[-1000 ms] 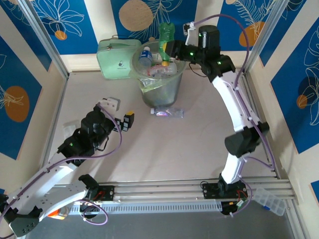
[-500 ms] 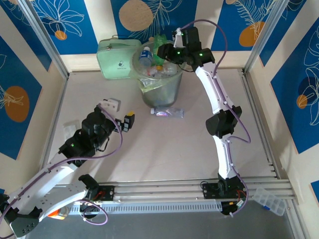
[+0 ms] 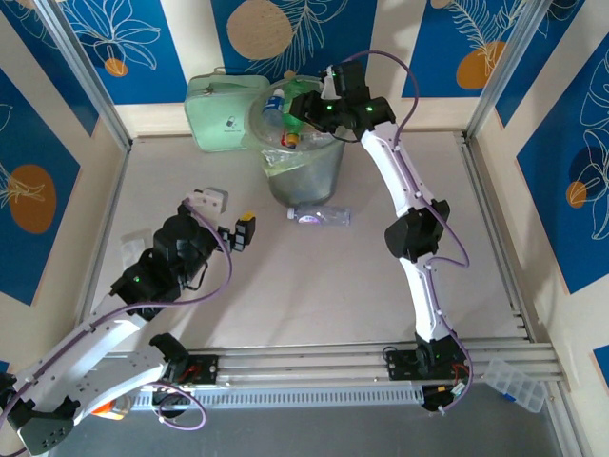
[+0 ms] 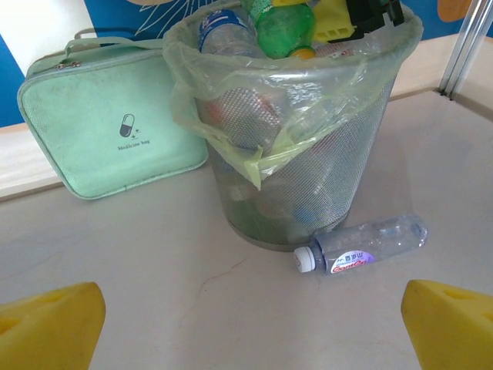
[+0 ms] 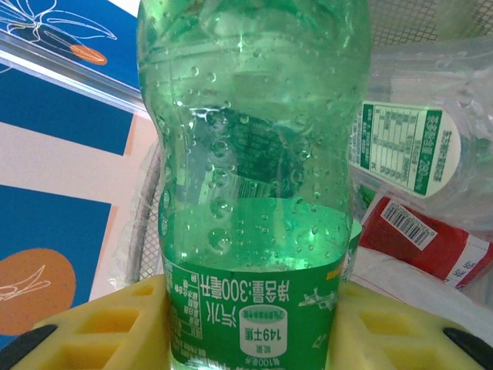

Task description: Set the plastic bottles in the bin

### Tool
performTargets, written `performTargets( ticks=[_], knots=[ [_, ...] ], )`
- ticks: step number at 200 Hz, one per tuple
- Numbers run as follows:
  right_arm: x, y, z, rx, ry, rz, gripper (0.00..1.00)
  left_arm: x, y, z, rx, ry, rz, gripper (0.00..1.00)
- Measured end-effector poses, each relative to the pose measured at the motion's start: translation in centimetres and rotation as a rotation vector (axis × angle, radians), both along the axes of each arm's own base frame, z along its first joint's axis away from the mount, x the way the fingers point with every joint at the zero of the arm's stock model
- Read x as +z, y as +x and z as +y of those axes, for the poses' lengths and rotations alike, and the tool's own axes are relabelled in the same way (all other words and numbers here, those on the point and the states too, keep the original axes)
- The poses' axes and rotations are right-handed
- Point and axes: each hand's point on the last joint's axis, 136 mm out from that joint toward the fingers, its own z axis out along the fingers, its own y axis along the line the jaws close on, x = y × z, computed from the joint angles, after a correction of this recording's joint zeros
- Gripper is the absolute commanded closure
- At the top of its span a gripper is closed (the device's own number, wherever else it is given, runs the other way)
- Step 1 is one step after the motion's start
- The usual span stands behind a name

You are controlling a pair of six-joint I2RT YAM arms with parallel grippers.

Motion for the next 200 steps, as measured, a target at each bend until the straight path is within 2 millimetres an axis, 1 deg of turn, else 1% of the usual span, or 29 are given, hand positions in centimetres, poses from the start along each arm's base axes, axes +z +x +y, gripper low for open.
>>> performTargets(
  ticks=[15,33,79,103,122,146,171,186,200],
  knots=[
    [-0.3,0.1,0.3,-0.001,0.004,0.008,0.55,0.1,0.0,0.1,0.005,-0.002,-0.005,0.02],
    [-0.5,0.1,0.6,-0.004,0.010,0.016,0.50,0.4,-0.1,0.3,0.008,-0.007,-0.013,0.02],
    [-0.2,0.0,0.3,-0.012,-0.010,0.002,0.33,0.4,-0.1,0.3,0.010,-0.010,-0.016,0.02],
    [0.0,-0.5,-0.3,-0.015,-0.038,0.003,0.32,0.4,-0.1,0.4,0.016,-0.009,-0.017,0.02],
    [1.3,-1.1,-1.2,-0.023,-0.048,-0.014,0.32,0.5,-0.1,0.5,0.020,-0.008,-0.019,0.02],
    [4.3,-2.1,-2.7,-0.044,-0.064,-0.079,0.33,0.5,0.0,0.7,0.030,-0.006,-0.022,0.02],
    [7.4,-3.0,-3.6,-0.053,-0.067,-0.159,0.33,0.7,0.0,0.7,0.033,-0.004,-0.032,0.02],
    [8.2,-2.8,-3.8,-0.057,-0.070,-0.194,0.33,0.7,0.1,0.8,0.035,0.001,-0.037,0.02],
    [7.8,-2.2,-3.7,-0.061,-0.082,-0.205,0.33,0.7,0.1,0.8,0.037,0.005,-0.037,0.02]
  ],
)
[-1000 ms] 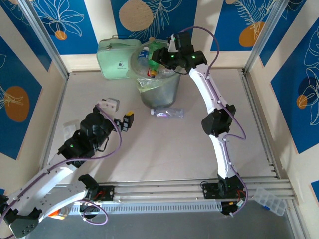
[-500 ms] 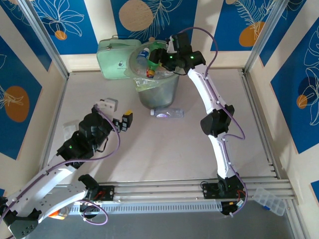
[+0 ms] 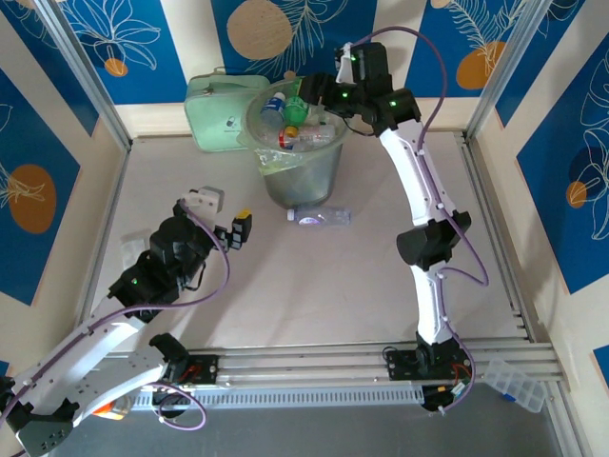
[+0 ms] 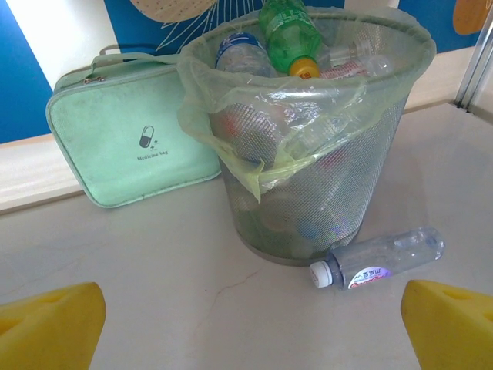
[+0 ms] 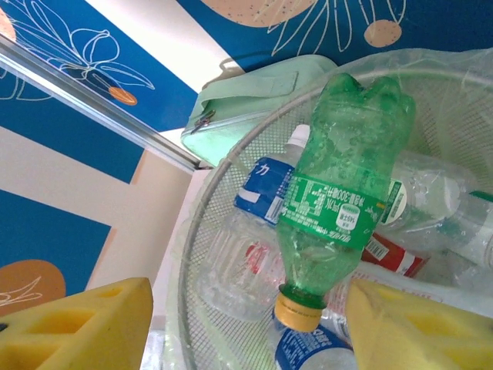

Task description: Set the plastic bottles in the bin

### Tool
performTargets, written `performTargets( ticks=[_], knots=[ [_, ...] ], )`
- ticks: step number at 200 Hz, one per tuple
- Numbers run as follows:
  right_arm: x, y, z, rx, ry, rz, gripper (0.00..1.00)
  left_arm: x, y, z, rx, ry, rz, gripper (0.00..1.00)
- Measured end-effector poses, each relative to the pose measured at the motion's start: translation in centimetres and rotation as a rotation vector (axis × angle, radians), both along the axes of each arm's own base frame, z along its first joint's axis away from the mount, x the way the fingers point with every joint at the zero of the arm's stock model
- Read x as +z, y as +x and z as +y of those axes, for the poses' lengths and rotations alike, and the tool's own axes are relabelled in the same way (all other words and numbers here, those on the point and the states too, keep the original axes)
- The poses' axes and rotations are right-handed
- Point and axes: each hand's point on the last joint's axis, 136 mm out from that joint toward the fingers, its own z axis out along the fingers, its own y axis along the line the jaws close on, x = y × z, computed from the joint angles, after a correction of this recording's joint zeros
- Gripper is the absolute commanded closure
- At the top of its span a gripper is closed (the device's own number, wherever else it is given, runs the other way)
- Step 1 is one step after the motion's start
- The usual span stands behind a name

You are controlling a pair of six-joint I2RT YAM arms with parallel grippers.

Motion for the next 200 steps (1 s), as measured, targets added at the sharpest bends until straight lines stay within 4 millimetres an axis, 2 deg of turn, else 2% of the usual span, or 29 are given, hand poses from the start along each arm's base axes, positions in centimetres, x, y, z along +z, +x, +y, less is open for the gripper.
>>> performTargets(
  ticks=[25,53,62,78,94,130,160,185,200],
  knots=[
    [-2.4,2.0,0.7,-0.006,-0.015,0.012,0.34,0.0,0.0,0.0,0.000,0.001,0.001,0.02],
    [-7.8,4.1,1.5,-0.009,-0.045,0.095,0.43,-0.4,0.2,-0.1,0.001,0.009,0.008,0.02],
    [-9.0,4.5,2.0,0.001,-0.036,0.113,0.46,-0.5,0.2,-0.1,0.003,0.014,0.009,0.02],
    [-8.9,4.7,2.6,0.021,-0.016,0.102,0.54,-0.6,0.3,-0.1,0.006,0.020,0.010,0.02],
    [-8.9,4.5,2.9,0.034,-0.024,0.095,0.59,-0.6,0.3,0.0,0.008,0.021,0.011,0.02],
    [-9.1,4.1,3.5,0.056,-0.049,0.082,0.57,-0.6,0.3,0.1,0.014,0.023,0.010,0.02],
    [-8.8,3.8,3.0,0.053,-0.082,0.071,0.50,-0.6,0.3,0.1,0.019,0.023,0.008,0.02],
    [-7.0,2.6,1.4,0.032,-0.121,0.058,0.46,-0.5,0.3,0.3,0.024,0.023,0.005,0.02],
    [-4.2,1.3,0.3,0.022,-0.118,0.024,0.45,-0.3,0.2,0.5,0.029,0.018,-0.002,0.02]
  ],
)
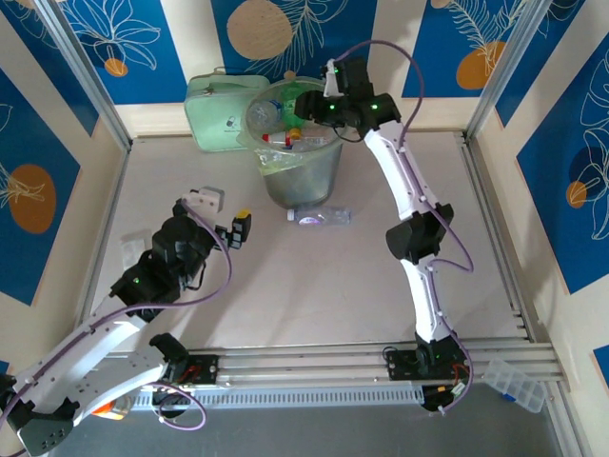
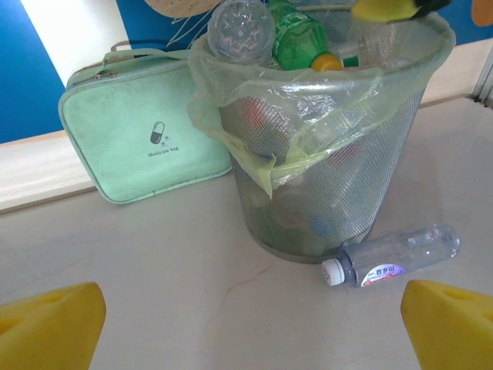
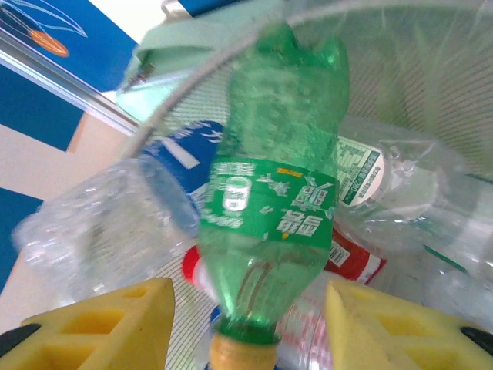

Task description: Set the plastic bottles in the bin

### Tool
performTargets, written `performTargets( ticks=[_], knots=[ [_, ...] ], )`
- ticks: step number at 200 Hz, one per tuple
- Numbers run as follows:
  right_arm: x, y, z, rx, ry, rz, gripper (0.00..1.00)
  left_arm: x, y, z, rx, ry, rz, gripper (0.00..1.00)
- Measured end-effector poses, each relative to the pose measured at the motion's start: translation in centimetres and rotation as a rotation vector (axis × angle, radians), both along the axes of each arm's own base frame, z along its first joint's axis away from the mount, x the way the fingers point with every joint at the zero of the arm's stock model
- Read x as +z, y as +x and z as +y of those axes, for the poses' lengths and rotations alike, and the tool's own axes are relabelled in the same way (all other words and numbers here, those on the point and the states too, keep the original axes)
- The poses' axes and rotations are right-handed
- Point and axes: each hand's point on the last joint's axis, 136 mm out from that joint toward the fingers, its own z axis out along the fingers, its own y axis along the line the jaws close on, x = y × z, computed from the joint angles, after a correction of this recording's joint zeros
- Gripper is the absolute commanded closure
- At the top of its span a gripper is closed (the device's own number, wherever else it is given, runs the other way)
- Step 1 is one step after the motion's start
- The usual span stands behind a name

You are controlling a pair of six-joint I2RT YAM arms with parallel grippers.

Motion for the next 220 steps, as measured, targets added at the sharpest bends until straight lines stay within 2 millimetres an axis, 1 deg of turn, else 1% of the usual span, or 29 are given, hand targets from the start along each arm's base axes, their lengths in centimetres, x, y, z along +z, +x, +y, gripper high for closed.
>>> performTargets(
  ticks=[5,19,29,41,48,55,68,78,84,95,97,108,113,116,119,120,125,129,132,136,148,157,170,190,212,220],
  knots=[
    [0.9,-0.4,-0.4,-0.001,0.002,-0.013,0.44,0.0,0.0,0.1,0.003,-0.001,-0.002,0.02],
    [4.3,-2.0,-1.8,-0.009,0.017,-0.066,0.44,0.3,-0.2,0.3,0.003,-0.008,-0.010,0.02],
    [6.9,-3.4,-2.9,-0.015,0.031,-0.106,0.43,0.6,-0.4,0.4,0.002,-0.016,-0.016,0.01],
    [9.2,-5.1,-4.0,-0.017,0.042,-0.143,0.43,0.9,-0.6,0.5,0.002,-0.034,-0.021,0.01],
    [10.1,-6.2,-4.8,-0.021,0.047,-0.153,0.43,1.0,-0.8,0.5,-0.002,-0.050,-0.020,0.01],
    [10.5,-7.2,-5.5,-0.025,0.050,-0.157,0.43,1.1,-1.0,0.6,-0.005,-0.065,-0.016,0.01],
    [10.1,-9.1,-6.6,-0.027,0.060,-0.148,0.43,1.0,-1.4,0.5,-0.017,-0.099,0.003,0.01],
    [8.6,-10.5,-7.7,-0.036,0.075,-0.124,0.44,1.0,-1.7,0.5,-0.024,-0.127,0.019,0.02],
    [7.4,-11.4,-8.3,-0.041,0.089,-0.106,0.44,0.9,-2.0,0.5,-0.031,-0.142,0.029,0.01],
    [4.2,-12.7,-9.7,-0.066,0.106,-0.054,0.44,0.8,-2.5,0.4,-0.047,-0.167,0.045,0.02],
    [3.8,-12.9,-9.9,-0.070,0.109,-0.050,0.44,0.9,-2.7,0.4,-0.052,-0.172,0.047,0.02],
    [0.3,-13.6,-11.2,-0.097,0.118,0.003,0.45,1.1,-3.4,0.1,-0.092,-0.196,0.051,0.02],
    [-1.2,-13.7,-11.8,-0.112,0.120,0.025,0.45,1.2,-3.7,-0.1,-0.116,-0.207,0.050,0.01],
    [-2.4,-13.8,-12.2,-0.123,0.125,0.049,0.45,1.2,-3.9,-0.2,-0.129,-0.211,0.051,0.01],
    [-3.1,-13.7,-12.4,-0.129,0.126,0.058,0.45,1.2,-4.1,-0.4,-0.142,-0.215,0.052,0.02],
    [-3.7,-13.8,-12.6,-0.133,0.126,0.068,0.45,1.1,-4.2,-0.4,-0.145,-0.215,0.053,0.01],
    [-5.2,-13.7,-12.9,-0.143,0.135,0.096,0.46,1.0,-4.5,-0.6,-0.166,-0.220,0.055,0.01],
    [-6.7,-13.6,-13.3,-0.153,0.140,0.127,0.46,0.9,-4.7,-0.7,-0.181,-0.223,0.057,0.01],
    [-7.5,-13.6,-13.5,-0.156,0.145,0.142,0.47,0.8,-4.9,-0.8,-0.192,-0.226,0.057,0.01],
    [-9.1,-13.5,-13.7,-0.165,0.149,0.176,0.47,0.7,-5.1,-0.9,-0.204,-0.228,0.059,0.01],
    [-12.7,-13.0,-14.4,-0.180,0.168,0.255,0.48,0.1,-5.5,-1.3,-0.234,-0.228,0.070,0.02],
    [-14.9,-12.4,-14.7,-0.185,0.179,0.305,0.48,-0.6,-5.6,-1.5,-0.247,-0.218,0.083,0.02],
    [-17.3,-11.2,-14.9,-0.182,0.194,0.350,0.50,-1.5,-5.5,-1.9,-0.259,-0.204,0.106,0.02],
    [-20.4,-9.5,-14.9,-0.161,0.229,0.410,0.52,-2.0,-5.4,-2.3,-0.273,-0.189,0.121,0.02],
    [-22.7,-7.9,-14.2,-0.123,0.267,0.457,0.55,-2.2,-5.4,-2.5,-0.284,-0.171,0.123,0.02],
    [-23.2,-7.3,-13.9,-0.109,0.277,0.468,0.60,-2.3,-5.4,-2.6,-0.287,-0.170,0.124,0.02]
  ],
)
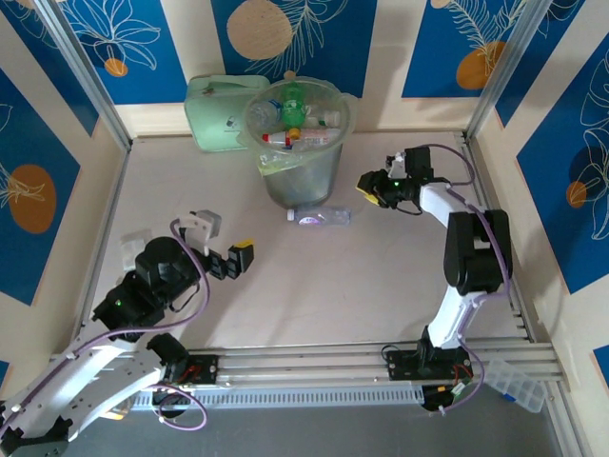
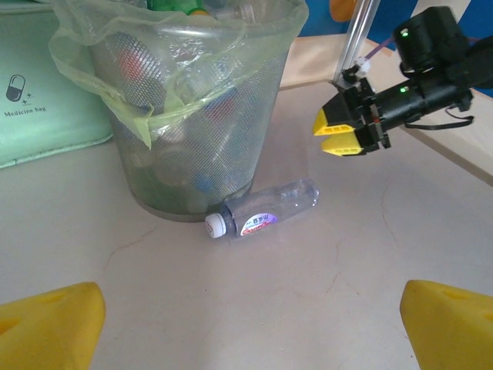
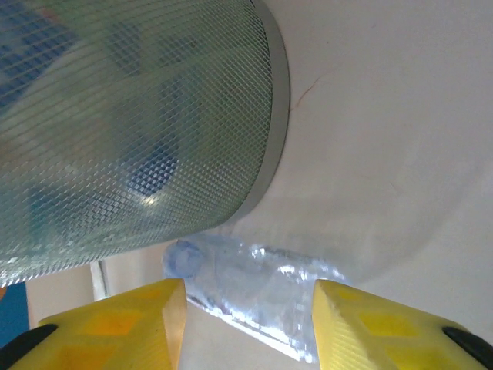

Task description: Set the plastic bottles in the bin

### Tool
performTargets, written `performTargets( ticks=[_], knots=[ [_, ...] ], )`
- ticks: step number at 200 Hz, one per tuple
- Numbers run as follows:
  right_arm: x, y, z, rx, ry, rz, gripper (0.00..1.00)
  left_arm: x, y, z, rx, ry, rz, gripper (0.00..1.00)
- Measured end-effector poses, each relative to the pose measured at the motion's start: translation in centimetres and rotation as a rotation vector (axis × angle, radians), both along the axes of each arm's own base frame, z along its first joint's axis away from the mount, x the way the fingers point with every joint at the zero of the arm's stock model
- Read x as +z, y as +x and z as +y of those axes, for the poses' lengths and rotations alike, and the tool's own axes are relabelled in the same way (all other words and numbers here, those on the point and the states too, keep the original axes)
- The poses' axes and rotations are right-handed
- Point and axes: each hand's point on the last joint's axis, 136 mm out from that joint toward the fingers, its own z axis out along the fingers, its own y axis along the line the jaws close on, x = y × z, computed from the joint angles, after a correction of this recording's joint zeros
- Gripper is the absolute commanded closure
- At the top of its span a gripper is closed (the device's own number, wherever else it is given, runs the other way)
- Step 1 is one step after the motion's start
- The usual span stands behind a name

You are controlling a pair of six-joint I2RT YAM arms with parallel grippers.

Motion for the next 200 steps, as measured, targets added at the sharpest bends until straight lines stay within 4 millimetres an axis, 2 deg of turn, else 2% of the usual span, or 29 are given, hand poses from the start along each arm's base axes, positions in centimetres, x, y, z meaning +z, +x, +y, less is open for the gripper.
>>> performTargets(
  ticks=[39,75,129,176,187,200],
  knots=[
    [-1.2,2.0,0.9,0.045,0.055,0.010,0.66,0.0,-0.1,-0.1,-0.012,0.006,-0.004,0.03],
    [-2.5,1.4,2.6,0.106,0.088,0.044,0.69,0.0,-0.4,-0.5,-0.043,0.013,-0.008,0.03],
    [-3.2,-1.4,6.3,0.243,0.089,0.066,0.71,0.0,-0.7,-1.0,-0.076,0.005,-0.002,0.03],
    [-3.2,-7.0,8.8,0.352,0.048,0.091,0.69,0.0,-0.8,-1.0,-0.081,0.001,-0.001,0.03],
    [-3.0,-8.2,9.2,0.373,0.032,0.084,0.62,0.1,-0.8,-0.9,-0.081,-0.001,-0.003,0.03],
    [-2.9,-9.6,9.7,0.397,0.002,0.072,0.46,0.2,-0.9,-0.9,-0.081,-0.004,-0.006,0.03]
  ],
)
